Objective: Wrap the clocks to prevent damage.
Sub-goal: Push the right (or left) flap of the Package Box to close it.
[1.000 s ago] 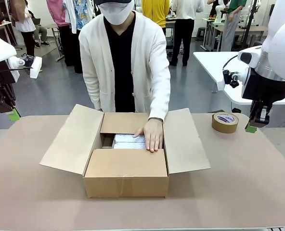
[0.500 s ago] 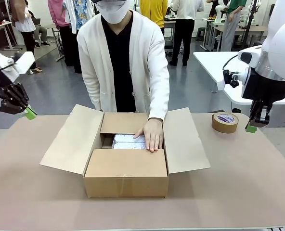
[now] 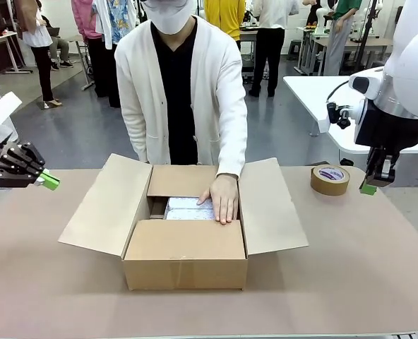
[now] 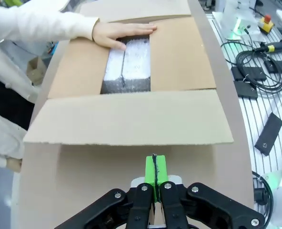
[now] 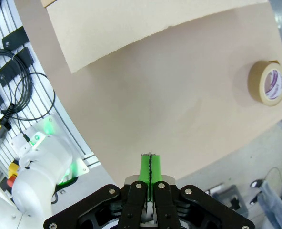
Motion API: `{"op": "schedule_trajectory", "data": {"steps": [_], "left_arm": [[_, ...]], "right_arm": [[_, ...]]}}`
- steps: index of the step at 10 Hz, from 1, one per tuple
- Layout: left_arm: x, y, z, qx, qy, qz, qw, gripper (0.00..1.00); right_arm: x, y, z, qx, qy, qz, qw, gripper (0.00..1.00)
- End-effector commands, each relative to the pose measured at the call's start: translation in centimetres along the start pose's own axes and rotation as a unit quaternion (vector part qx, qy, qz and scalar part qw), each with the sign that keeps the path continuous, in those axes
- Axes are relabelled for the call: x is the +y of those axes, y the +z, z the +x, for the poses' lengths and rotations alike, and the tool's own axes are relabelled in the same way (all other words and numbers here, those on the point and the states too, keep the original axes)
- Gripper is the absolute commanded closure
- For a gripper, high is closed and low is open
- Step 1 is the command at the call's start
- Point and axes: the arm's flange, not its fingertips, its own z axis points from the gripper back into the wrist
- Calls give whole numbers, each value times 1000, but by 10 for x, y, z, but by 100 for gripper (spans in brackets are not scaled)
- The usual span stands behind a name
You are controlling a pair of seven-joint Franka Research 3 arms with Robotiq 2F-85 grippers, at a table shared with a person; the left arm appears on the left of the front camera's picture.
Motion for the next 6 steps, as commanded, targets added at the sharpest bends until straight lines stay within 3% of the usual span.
{"op": "schedule_trajectory", "data": {"steps": [1, 4, 5, 6], "left_arm": [[-5, 8, -22, -9, 52, 14, 998, 100], [-13, 8, -37, -14, 52, -8, 999, 100], [-14, 16, -31, 37, 43, -20, 998, 100], [-8, 14, -42, -5, 65, 3, 998, 100]], "right_arm": [[0, -1, 1, 4, -3, -4, 1000, 99], [0, -1, 1, 4, -3, -4, 1000, 99], [0, -1, 1, 4, -3, -4, 1000, 99], [0, -1, 1, 4, -3, -4, 1000, 99]]}}
